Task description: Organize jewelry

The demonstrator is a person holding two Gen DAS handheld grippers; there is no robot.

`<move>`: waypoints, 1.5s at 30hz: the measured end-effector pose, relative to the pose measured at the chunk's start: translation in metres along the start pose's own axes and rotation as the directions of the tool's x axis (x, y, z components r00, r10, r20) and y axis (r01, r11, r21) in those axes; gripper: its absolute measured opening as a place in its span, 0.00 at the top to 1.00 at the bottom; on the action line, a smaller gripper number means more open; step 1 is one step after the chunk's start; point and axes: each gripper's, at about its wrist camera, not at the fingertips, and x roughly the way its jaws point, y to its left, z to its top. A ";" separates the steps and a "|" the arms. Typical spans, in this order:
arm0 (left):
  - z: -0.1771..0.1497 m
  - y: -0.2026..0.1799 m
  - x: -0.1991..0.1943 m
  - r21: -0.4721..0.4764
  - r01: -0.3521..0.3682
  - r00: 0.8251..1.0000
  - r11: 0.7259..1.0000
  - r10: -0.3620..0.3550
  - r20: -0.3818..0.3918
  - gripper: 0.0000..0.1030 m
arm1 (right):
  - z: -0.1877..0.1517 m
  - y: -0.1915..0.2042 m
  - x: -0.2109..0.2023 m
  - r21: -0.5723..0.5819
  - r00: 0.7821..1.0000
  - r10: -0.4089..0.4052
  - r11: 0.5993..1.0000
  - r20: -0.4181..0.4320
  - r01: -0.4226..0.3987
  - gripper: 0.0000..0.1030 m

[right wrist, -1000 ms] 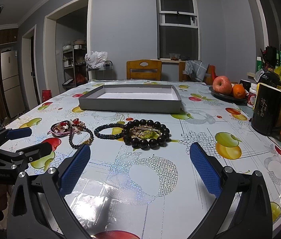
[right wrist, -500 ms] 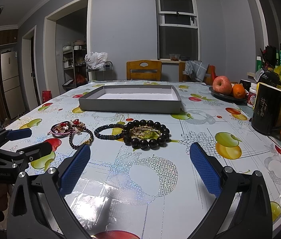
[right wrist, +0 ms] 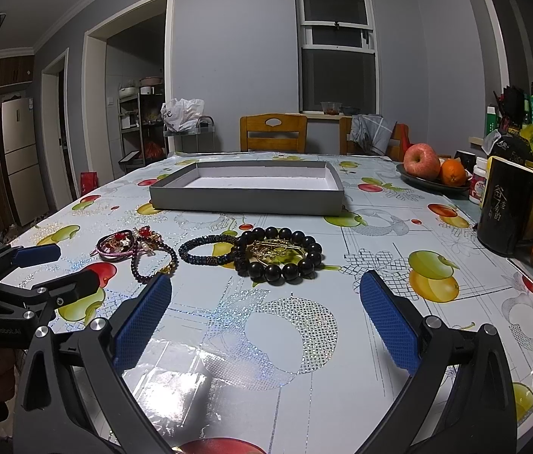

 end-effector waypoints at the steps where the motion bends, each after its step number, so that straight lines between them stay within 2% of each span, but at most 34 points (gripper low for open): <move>1: 0.000 0.000 0.000 0.000 -0.001 1.000 1.000 0.001 0.000 0.04 | 0.000 0.000 0.000 0.000 1.000 0.000 1.000 0.001 0.000 0.05; 18: 0.002 0.001 0.002 -0.001 -0.007 1.000 1.000 0.007 -0.027 0.04 | 0.000 -0.001 0.000 0.006 1.000 0.002 1.000 -0.006 -0.002 0.05; 27: 0.006 -0.002 0.007 0.011 -0.011 0.997 1.000 0.012 -0.075 0.04 | 0.001 -0.001 0.004 0.008 1.000 -0.001 1.000 -0.027 0.001 0.05; 40: 0.007 -0.002 0.006 0.004 -0.002 0.998 1.000 0.002 -0.069 0.04 | 0.000 0.000 0.003 0.010 1.000 -0.001 1.000 -0.028 0.002 0.05; 45: 0.011 -0.002 0.001 -0.010 0.026 0.997 1.000 -0.027 -0.068 0.04 | 0.001 -0.002 0.005 0.010 0.999 -0.003 1.000 -0.038 0.003 0.05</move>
